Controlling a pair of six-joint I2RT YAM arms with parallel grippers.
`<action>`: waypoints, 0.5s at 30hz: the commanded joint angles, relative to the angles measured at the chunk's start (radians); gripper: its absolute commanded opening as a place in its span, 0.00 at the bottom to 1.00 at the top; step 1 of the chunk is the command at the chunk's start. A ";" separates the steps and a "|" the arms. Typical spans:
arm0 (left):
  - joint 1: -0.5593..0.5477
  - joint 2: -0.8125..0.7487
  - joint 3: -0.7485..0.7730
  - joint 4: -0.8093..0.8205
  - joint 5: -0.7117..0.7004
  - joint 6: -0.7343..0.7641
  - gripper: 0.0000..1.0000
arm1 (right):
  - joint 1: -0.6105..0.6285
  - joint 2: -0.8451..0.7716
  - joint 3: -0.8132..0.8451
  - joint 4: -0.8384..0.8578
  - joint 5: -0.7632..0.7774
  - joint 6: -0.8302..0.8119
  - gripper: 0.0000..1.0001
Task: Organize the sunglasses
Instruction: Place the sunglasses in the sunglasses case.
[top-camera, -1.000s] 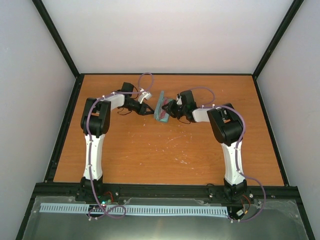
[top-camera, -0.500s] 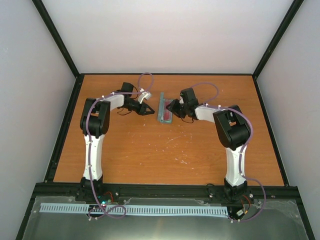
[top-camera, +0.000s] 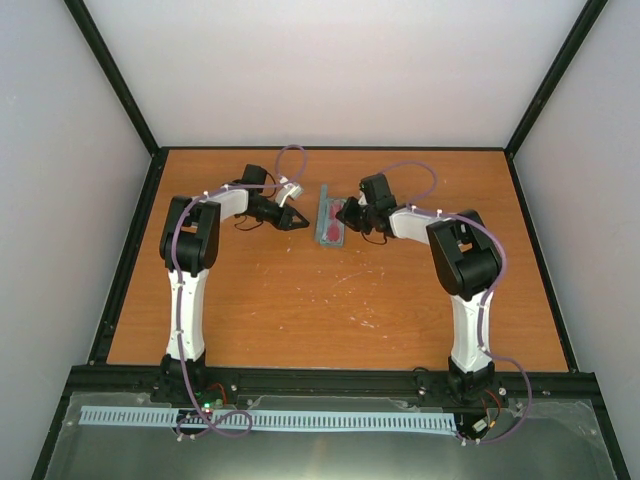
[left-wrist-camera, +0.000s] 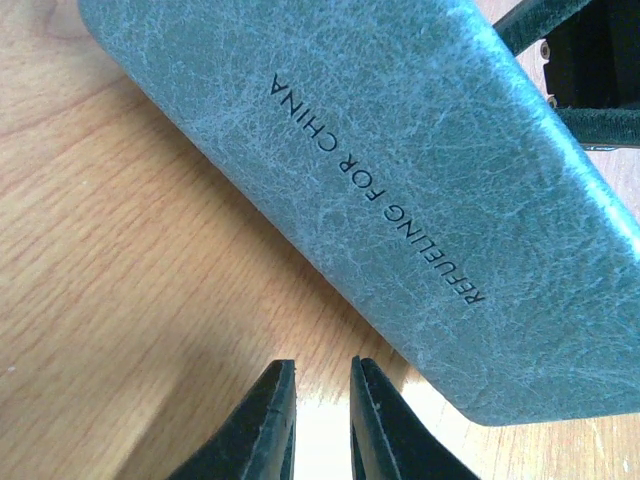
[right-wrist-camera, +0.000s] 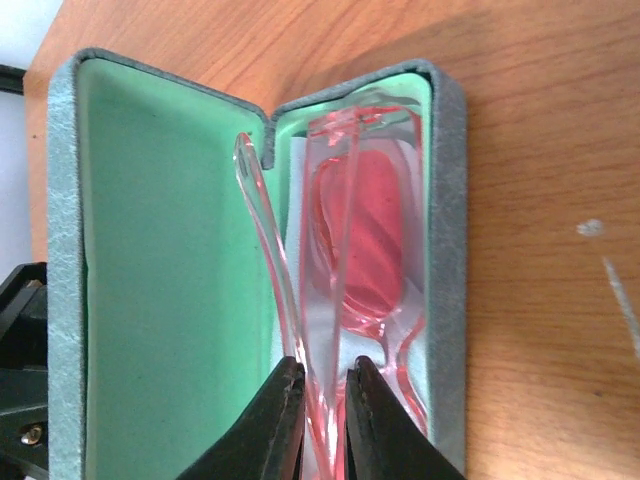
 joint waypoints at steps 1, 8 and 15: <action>-0.005 -0.029 0.007 0.016 0.023 -0.008 0.19 | 0.005 0.040 0.035 0.048 -0.039 0.012 0.12; -0.005 -0.018 0.014 0.015 0.030 -0.012 0.19 | 0.004 0.089 0.067 0.030 -0.060 0.005 0.11; -0.005 -0.021 0.019 0.012 0.023 -0.010 0.19 | 0.005 0.113 0.083 -0.014 -0.050 -0.010 0.10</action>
